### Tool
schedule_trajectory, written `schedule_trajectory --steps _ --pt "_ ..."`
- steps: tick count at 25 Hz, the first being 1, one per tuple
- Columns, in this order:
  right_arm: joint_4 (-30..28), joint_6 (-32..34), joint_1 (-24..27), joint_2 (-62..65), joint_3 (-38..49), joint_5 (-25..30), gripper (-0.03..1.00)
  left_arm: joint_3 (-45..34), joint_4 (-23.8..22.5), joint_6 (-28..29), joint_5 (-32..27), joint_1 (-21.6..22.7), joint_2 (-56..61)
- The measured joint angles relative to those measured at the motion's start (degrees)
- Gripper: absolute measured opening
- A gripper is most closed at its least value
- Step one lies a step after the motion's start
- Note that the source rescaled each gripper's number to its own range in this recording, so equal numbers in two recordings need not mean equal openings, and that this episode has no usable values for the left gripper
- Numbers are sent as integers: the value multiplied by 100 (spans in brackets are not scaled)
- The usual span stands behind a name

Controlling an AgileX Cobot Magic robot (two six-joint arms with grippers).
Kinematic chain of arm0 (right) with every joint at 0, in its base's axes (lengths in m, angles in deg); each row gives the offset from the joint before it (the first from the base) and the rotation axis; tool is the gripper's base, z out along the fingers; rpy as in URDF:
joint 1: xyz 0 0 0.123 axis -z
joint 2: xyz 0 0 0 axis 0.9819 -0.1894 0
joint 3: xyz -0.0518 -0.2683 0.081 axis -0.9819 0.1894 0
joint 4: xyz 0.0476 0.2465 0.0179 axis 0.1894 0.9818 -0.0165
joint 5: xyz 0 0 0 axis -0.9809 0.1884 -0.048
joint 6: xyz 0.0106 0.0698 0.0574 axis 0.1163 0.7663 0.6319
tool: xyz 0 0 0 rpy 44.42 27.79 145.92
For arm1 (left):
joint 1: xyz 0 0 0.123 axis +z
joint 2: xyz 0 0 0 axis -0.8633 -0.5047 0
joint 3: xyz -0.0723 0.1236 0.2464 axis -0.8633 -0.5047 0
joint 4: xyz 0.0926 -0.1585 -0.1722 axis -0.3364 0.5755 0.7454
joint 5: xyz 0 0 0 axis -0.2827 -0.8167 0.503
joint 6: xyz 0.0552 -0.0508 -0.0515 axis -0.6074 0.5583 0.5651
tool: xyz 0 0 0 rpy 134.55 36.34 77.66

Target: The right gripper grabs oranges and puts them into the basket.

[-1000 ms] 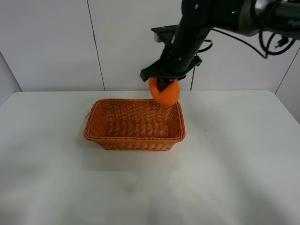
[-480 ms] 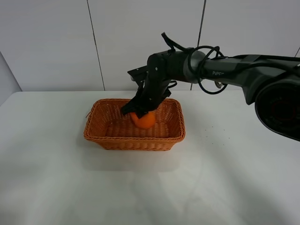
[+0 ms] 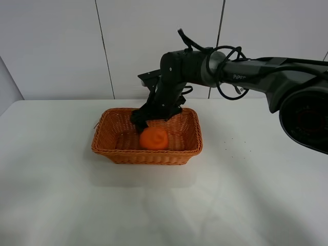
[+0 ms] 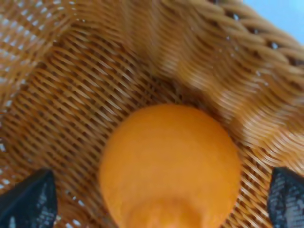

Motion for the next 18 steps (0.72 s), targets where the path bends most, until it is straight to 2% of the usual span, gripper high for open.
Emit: schedule_trajectory --steps 5,8,13,18 --pt "-40 0 19 12 -1193 1210 100 0 0 0 0 0 0" --pt "-128 0 80 25 -1812 1708 100 0 0 0 0 0 0" --pt "-151 0 396 36 -2060 1851 100 0 0 0 0 0 0" --pt "-170 0 1038 31 -2060 1883 100 0 0 0 0 0 0"
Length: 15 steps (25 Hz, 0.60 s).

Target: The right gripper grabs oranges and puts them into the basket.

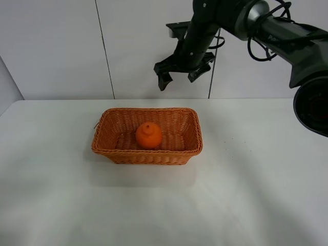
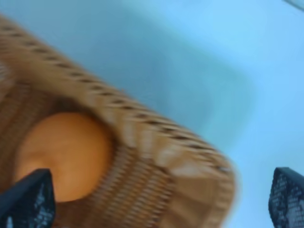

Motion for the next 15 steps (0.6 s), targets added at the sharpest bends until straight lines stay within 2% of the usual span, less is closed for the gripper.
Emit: schedule_trajectory --steps 10,15 --pt "-169 20 1925 0 11 0 100 0 0 0 0 0 0" --pt "-137 59 2367 0 11 0 99 0 0 0 0 0 0"
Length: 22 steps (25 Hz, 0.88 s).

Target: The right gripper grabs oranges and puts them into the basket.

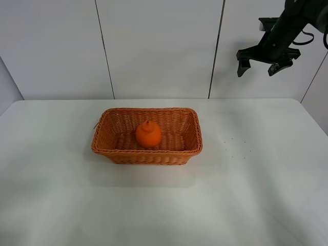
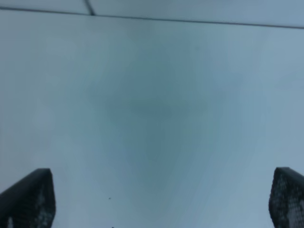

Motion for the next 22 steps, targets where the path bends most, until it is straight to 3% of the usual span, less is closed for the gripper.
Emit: schedule_trajectory --steps 7,11,15,22 --pt "123 0 -33 75 43 5 98 0 0 0 0 0 0" --pt "117 0 -127 585 526 0 98 0 0 0 0 0 0" --pt "86 0 -128 1434 1590 -7 98 0 0 0 0 0 0" --pt "86 0 -128 3690 4603 -14 98 0 0 0 0 0 0"
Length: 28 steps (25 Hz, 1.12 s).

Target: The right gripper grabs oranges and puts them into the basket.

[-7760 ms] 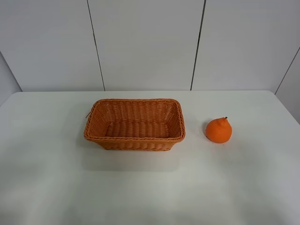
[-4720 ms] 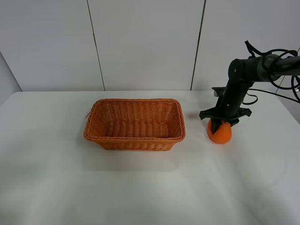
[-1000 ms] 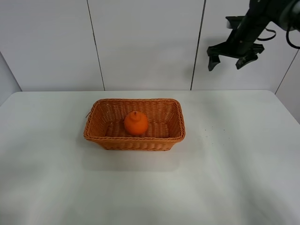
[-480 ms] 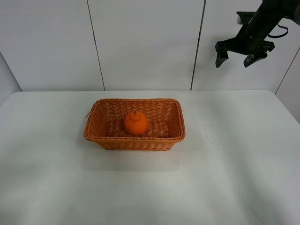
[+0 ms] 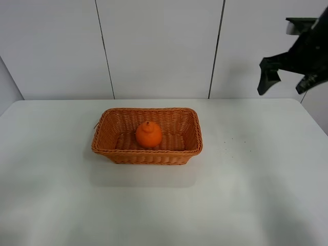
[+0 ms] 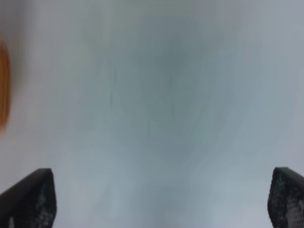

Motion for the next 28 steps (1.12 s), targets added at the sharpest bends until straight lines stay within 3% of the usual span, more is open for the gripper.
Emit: schedule_trajectory --steps 7,13,15,20,28 --pt "-25 -177 0 2726 3030 -3 95 0 0 0 0 0 0" --pt "-50 -204 0 5244 4857 -856 94 0 0 0 0 0 0" --pt "-53 -211 0 6059 5239 -1111 94 0 0 0 0 0 0" --pt "-104 -211 0 7738 5594 -1129 94 0 0 0 0 0 0" --pt "-131 -211 0 9151 5618 -1123 94 0 0 0 0 0 0"
